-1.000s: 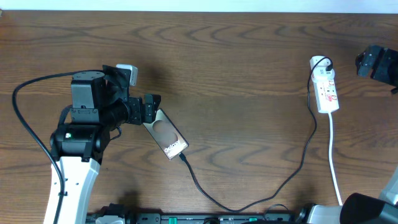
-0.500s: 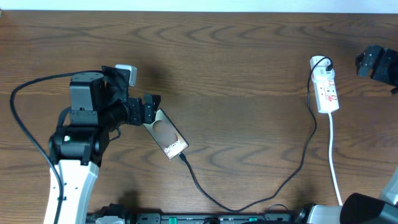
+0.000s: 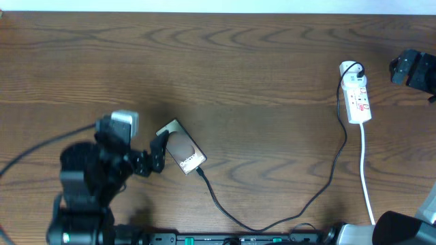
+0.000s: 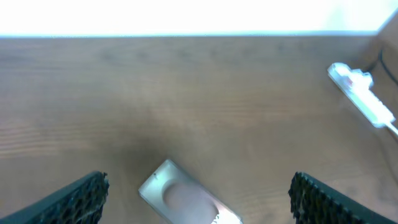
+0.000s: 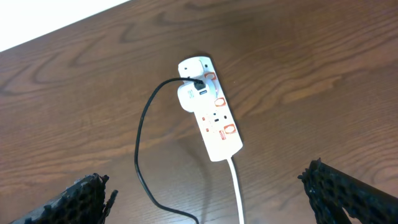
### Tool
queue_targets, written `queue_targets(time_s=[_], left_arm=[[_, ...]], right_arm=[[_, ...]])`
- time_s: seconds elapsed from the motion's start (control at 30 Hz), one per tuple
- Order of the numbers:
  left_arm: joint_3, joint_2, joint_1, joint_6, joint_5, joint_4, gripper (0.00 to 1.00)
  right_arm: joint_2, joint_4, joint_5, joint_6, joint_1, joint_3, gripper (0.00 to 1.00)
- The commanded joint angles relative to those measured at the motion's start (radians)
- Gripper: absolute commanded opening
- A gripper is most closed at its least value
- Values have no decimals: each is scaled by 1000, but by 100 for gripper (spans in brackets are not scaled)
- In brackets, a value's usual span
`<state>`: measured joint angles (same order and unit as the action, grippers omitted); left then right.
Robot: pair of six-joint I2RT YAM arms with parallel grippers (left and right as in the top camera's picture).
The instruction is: Plug charger to phone and switch on socket
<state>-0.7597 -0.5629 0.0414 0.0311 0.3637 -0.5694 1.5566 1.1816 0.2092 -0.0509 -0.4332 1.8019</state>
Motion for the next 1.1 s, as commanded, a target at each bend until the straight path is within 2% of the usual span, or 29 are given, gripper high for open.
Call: queue_targets(time_s=[0.0, 0.1, 0.33, 0.43, 0.73, 0.8, 1.07], left_arm=[[107, 137, 1, 19, -64, 95, 93], [264, 313, 1, 84, -66, 291, 93], [546, 563, -41, 114, -60, 553, 93], [618, 558, -62, 106, -58, 617, 93], [758, 562, -104, 106, -58, 614, 93], [756, 562, -114, 106, -63, 520, 93], [756, 561, -117, 107, -62, 525, 93]], right_arm=[[-5, 0, 6, 13, 3, 10, 99], [-5, 0, 6, 13, 3, 10, 99], [-5, 0, 6, 13, 3, 10, 99], [-5, 0, 6, 13, 3, 10, 99], [-5, 0, 6, 13, 3, 10, 99], [-5, 1, 6, 13, 3, 10, 99], [-5, 0, 6, 13, 3, 10, 99]])
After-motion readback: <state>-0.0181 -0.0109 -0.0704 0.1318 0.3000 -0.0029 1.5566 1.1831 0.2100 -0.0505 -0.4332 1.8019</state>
